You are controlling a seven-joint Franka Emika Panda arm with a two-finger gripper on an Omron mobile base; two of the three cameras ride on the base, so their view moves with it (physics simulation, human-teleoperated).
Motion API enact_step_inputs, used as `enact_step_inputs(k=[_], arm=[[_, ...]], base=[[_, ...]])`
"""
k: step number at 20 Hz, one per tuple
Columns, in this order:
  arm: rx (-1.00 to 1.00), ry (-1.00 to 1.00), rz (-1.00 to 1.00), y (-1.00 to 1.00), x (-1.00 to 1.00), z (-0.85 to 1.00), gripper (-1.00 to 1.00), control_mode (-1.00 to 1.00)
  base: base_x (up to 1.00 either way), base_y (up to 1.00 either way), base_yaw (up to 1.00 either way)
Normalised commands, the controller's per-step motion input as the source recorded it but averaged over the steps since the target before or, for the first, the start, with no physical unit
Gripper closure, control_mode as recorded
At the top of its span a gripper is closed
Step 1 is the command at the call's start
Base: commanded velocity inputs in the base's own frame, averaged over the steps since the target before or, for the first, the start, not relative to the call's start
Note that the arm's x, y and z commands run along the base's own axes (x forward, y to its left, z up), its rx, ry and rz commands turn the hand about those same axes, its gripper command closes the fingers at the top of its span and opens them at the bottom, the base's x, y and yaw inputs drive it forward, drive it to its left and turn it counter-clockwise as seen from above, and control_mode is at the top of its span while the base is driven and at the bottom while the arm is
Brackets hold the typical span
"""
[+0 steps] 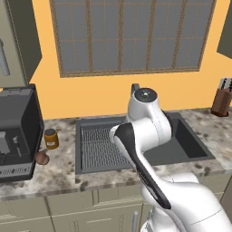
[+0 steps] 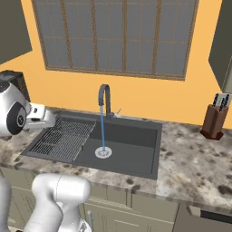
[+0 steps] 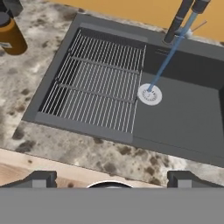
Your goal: Turn on the sink faucet. Then move the potato from the counter to the sink. Turn off the sink. Move the vegetable from the sink to the pot next to the stove. Finally move the pot to the front left burner.
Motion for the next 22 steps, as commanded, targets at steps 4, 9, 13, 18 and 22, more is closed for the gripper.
enact_step_inputs(k=[4, 9, 13, 18, 22], arm=[[0.00, 0.07, 0.00, 0.57, 0.00, -0.02, -1.00, -1.00], [0.00, 0.07, 0.01, 0.61, 0.00, -0.04, -1.00, -1.00], [0.00, 0.03, 0.03, 0.57, 0.00, -0.15, -1.00, -1.00], [0.00, 0.00, 0.06, 0.54, 0.00, -0.23, -1.00, -1.00], [0.00, 0.00, 0.10, 0.46, 0.00, -0.29, -1.00, -1.00]], base=[[0.00, 0.00, 0.00], [0.00, 0.00, 0.00], [0.00, 0.00, 0.00], [0.00, 0.00, 0.00], [0.00, 0.00, 0.00]])
